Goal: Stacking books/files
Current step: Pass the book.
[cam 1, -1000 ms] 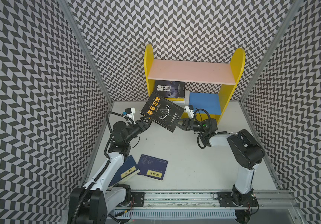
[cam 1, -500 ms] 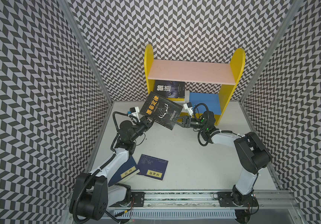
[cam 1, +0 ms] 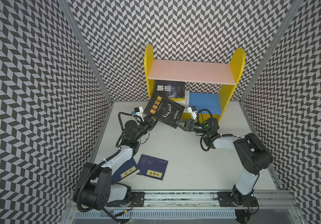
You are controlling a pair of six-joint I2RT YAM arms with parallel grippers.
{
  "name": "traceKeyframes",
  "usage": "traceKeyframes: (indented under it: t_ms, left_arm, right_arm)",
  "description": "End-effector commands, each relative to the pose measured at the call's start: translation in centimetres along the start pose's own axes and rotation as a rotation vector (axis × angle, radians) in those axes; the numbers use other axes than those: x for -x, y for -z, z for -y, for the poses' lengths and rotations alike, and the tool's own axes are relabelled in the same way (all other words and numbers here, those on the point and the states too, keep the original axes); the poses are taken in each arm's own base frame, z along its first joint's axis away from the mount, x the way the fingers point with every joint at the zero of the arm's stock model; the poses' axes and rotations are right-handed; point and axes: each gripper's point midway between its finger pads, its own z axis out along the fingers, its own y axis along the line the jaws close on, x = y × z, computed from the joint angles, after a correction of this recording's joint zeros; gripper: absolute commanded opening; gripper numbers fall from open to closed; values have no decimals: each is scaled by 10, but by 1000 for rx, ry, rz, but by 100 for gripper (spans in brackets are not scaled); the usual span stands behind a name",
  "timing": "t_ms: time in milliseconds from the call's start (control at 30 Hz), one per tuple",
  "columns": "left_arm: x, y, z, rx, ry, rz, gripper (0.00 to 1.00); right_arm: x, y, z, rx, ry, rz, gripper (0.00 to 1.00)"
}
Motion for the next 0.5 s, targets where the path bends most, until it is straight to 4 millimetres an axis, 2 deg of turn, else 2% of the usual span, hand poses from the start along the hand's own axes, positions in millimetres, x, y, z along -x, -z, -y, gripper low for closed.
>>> traceKeyframes:
  t_ms: [0, 233, 400, 467]
  left_arm:
    - [21, -5, 57, -172, -77, 75, 0]
    - [19, -7, 64, -237, -59, 100, 0]
    - [17, -12, 65, -253, -43, 100, 0]
    - [15, -14, 64, -254, -38, 97, 0]
  right_arm:
    - [11, 3, -36, 110, 55, 53, 60]
    - [11, 11, -31, 131, -10, 123, 48]
    - [16, 15, -27, 132, -21, 179, 47]
    - [17, 14, -25, 135, -23, 179, 42]
